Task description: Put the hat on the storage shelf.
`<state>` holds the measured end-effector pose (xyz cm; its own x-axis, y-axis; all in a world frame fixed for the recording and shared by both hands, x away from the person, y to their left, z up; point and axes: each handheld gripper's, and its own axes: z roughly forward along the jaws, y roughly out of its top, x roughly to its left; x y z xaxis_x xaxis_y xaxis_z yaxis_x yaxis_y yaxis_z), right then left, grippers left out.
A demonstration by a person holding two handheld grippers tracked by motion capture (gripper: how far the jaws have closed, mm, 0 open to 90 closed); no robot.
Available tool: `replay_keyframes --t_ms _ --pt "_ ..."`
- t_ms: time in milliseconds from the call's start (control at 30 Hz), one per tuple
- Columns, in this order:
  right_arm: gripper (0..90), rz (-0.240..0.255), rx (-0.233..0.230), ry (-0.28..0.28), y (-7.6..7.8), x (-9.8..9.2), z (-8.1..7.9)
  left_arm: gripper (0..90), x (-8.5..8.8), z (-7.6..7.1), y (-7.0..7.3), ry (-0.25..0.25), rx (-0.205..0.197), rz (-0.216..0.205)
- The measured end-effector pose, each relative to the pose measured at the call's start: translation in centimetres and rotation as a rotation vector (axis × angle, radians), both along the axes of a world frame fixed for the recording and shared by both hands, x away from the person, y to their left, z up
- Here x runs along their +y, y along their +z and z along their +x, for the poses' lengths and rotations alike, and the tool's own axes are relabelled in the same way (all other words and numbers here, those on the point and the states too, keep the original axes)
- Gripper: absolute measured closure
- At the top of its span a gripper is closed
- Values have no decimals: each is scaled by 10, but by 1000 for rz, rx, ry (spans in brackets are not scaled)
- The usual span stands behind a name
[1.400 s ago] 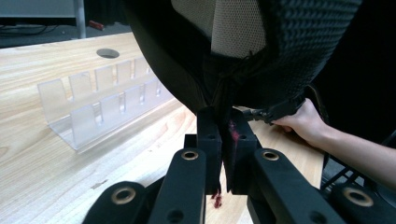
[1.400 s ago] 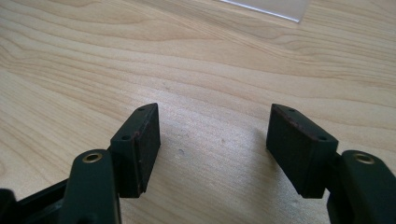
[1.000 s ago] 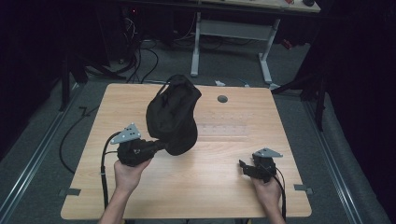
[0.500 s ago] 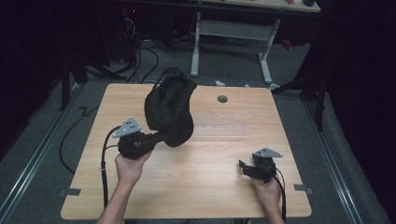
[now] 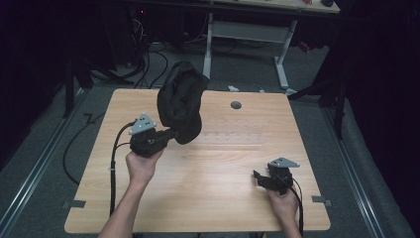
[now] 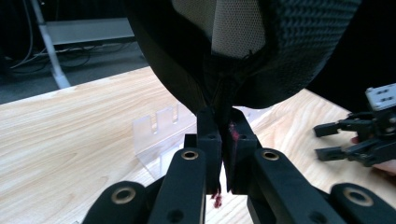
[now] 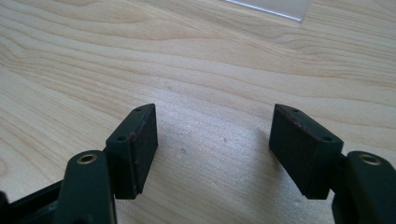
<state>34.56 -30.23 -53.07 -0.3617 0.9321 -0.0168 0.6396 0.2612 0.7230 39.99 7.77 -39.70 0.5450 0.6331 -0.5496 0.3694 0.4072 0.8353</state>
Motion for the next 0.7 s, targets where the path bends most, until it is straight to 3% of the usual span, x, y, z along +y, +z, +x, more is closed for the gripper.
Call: replay_keyframes --t_ms 300,700 --pt "328 -1 0 1 0 0 0 864 -6 12 -10 46 14 39" --pt "328 0 1 -1 0 0 0 864 -9 22 -19 76 36 49"
